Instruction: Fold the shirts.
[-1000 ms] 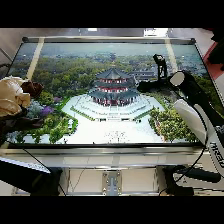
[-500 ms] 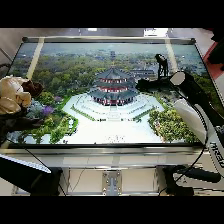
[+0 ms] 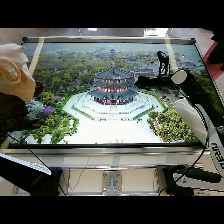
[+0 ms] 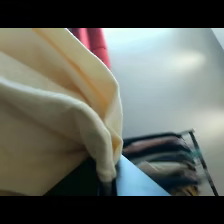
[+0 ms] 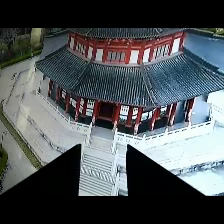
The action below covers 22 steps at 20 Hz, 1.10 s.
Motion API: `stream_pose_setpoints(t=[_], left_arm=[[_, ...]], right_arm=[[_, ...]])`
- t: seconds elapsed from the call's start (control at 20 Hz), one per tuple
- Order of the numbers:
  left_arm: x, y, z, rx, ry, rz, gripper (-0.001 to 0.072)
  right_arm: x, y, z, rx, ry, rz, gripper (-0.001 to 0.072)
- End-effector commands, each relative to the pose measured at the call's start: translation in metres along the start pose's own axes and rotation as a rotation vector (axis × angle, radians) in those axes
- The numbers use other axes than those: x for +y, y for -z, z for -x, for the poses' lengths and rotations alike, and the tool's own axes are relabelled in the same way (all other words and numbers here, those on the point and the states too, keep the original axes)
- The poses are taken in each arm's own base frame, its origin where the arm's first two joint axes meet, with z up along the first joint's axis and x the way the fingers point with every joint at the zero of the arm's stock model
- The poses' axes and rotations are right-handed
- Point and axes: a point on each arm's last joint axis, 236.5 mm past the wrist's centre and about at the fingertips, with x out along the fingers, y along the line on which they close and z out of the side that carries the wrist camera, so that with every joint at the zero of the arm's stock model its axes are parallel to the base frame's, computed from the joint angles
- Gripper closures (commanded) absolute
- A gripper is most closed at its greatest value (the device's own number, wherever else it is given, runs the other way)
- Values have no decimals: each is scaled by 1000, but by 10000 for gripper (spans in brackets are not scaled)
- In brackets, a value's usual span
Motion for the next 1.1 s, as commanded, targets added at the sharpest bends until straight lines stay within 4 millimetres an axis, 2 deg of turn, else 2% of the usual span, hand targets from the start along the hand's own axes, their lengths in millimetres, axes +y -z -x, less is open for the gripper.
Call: stream_pose_setpoints(t=[0.0, 0.1, 0.2, 0.3, 0.35, 0.4, 0.45, 0.55, 0.7, 0.75, 0.8, 0.85, 0.95, 1.05], left_arm=[[-130, 82, -73, 222, 285, -118, 700], [-181, 148, -119, 349, 359, -151, 700], [-219, 220, -157, 480, 421, -172, 700], [-235, 301, -183, 640, 438, -193, 700], [-227, 346, -194, 736, 386, -244, 700], [-209, 386, -202, 827, 304, -320, 700], [-181, 423, -206, 920, 180, -400, 700], [-122, 470, -204, 1064, -91, -555, 700], [-59, 514, -186, 1238, -352, -717, 689], [-47, 525, -184, 1277, -384, -756, 517], [-35, 531, -185, 1293, -412, -819, 105], [-26, 526, -194, 1262, -434, -904, 5], [-23, 488, -222, 1104, -504, -1044, 0], [-38, 430, -240, 913, -606, -1158, 1]], right_arm=[[-5, -40, 25, -119, 60, 84, 372], [-11, -72, 55, -206, 123, 154, 373], [-16, -101, 91, -296, 182, 204, 372], [-24, -120, 124, -366, 243, 237, 372], [-32, -125, 140, -392, 283, 253, 372], [-39, -128, 151, -406, 320, 266, 372], [-48, -129, 159, -411, 352, 272, 372], [-63, -128, 166, -397, 397, 270, 372], [-75, -123, 163, -370, 425, 300, 371], [-78, -119, 160, -356, 430, 314, 370], [-81, -113, 153, -335, 428, 318, 369], [-83, -105, 143, -312, 410, 304, 367], [-82, -75, 107, -231, 321, 257, 365], [-63, -30, 58, -97, 139, 237, 337]])
